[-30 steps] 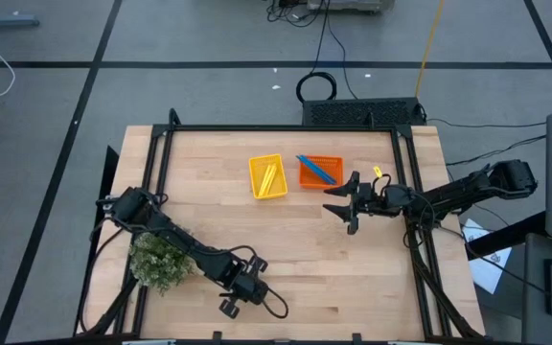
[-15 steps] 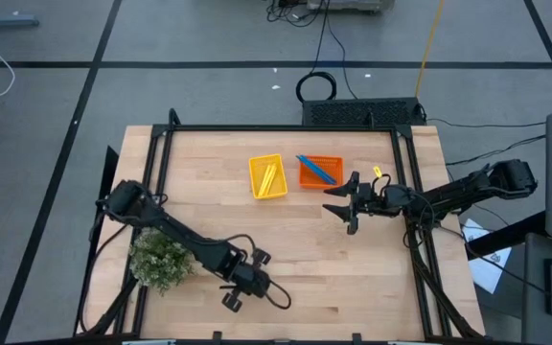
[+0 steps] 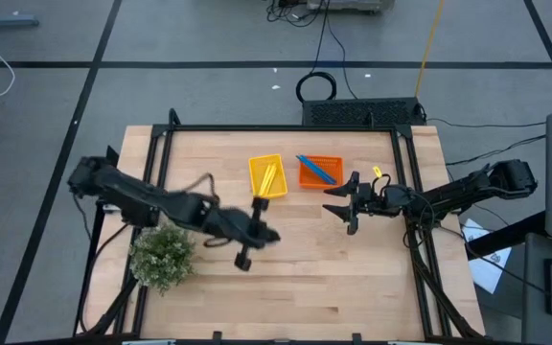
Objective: Sort pens & pencils
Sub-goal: Put the blue pencil into the orange basket
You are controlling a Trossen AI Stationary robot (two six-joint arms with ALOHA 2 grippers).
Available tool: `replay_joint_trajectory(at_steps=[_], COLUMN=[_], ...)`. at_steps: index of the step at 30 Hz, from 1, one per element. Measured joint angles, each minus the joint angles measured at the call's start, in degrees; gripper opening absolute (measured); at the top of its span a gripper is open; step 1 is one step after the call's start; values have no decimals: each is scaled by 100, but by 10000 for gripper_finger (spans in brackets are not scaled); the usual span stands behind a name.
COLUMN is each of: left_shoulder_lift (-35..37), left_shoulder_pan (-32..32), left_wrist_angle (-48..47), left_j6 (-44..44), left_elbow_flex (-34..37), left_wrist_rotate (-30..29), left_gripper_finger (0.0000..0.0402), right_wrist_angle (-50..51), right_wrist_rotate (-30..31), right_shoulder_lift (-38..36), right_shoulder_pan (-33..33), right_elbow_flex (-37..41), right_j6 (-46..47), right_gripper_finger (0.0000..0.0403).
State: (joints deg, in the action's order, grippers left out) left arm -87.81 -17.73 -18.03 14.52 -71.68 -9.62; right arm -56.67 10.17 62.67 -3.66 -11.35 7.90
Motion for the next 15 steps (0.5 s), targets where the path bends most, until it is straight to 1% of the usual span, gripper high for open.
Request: replay_joint_trajectory(at_steps=[4,7,9,11,15], left_shoulder_lift=[341,422,418,415,410], left_shoulder_pan=[266,368,421,498,710], left_wrist_angle=[466,1285,2137,3062,5376], left_j6=[-9,62,149,168,-140], left_elbow_flex=[0,268,643,1174,2444], left_wrist_rotate=[-52,-73,-27,59,58], left_gripper_finger=[0,0,0,0,0], right_wrist_angle=[-2,-4,0,1,40], right_wrist_rotate=[1,0,0,0,-67], right_shoulder_lift=[0,0,0,0,0], right_shoulder_pan=[-10,-24,-23,-23,-33], right_elbow_flex=[0,0,0,0,0], right_j6=[0,2,22,23,15], right_gripper_finger=[206,206,206,206,206])
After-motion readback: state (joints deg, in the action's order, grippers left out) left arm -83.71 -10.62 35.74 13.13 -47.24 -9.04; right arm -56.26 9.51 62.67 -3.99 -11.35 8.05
